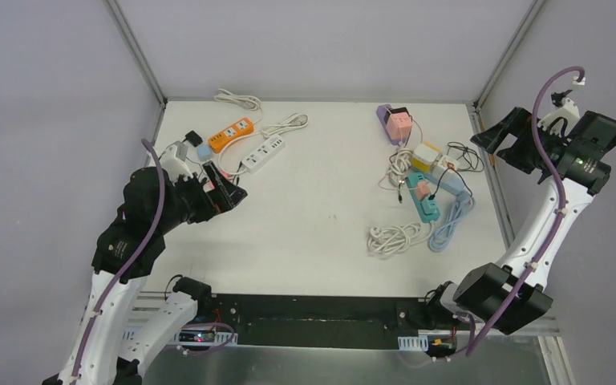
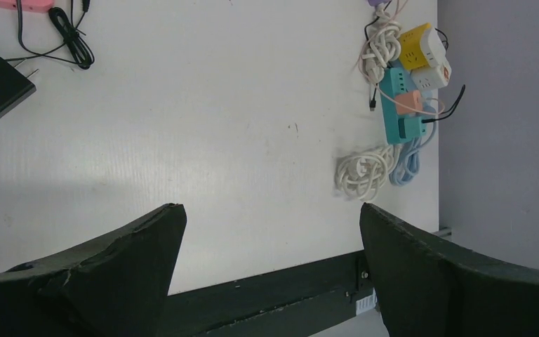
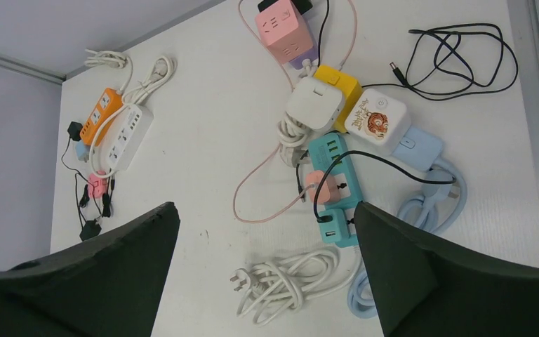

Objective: Pull the plug off the socket
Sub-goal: Pick up the socket from the center of the board, then place the socket at the center of the board, then remove the plug from the socket.

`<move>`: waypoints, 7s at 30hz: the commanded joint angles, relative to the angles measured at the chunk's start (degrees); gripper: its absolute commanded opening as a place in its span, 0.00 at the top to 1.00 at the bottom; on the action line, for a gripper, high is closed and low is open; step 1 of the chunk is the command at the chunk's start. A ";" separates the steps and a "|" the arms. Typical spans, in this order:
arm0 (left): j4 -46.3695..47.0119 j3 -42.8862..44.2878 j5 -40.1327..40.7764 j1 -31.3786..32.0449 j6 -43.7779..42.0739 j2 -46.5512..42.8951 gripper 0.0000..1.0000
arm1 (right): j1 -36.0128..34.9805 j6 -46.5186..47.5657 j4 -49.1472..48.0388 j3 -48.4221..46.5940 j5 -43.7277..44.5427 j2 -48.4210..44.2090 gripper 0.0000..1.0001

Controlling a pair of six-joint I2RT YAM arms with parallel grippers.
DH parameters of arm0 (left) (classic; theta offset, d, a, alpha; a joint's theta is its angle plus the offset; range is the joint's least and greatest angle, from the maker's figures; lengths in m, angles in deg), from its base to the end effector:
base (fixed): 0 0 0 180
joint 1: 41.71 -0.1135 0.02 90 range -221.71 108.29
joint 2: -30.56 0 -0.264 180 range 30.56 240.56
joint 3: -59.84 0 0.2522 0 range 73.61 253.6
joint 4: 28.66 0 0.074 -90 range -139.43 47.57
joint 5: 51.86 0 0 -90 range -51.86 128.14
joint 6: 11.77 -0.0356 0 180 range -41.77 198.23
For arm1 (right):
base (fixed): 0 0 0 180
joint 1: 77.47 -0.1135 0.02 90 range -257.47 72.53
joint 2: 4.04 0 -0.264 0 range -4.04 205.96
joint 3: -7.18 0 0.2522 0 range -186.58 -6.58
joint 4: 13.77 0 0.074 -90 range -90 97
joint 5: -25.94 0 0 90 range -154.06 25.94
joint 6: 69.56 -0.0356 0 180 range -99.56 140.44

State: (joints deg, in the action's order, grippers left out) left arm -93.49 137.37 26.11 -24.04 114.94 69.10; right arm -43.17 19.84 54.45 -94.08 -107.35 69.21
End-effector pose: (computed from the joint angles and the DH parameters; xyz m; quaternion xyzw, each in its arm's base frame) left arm 0.1001 -0.0397 0.3892 -0.0845 0.8402 -0.3203 0.4292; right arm 0.2144 -0.1167 0.4202 0.1047 0.8509 0.2068 0.4715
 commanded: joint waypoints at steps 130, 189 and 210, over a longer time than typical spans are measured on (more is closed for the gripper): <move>28.56 -20.79 -5.37 0.35 13.01 -5.90 0.01 | -51.36 32.66 -9.02 27.02 19.99 3.65 1.00; 22.80 -22.89 -5.62 0.35 9.57 -11.29 0.01 | -75.47 32.59 -15.57 23.20 22.92 22.20 0.13; 42.63 -20.34 0.40 24.24 -24.36 13.47 0.01 | -57.46 33.32 -8.80 28.71 -6.39 8.71 0.10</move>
State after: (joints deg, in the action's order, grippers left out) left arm -58.09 114.73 24.36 -1.92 106.00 77.19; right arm -102.34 55.00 47.44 -65.78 -105.78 79.59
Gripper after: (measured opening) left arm 0.978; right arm 0.905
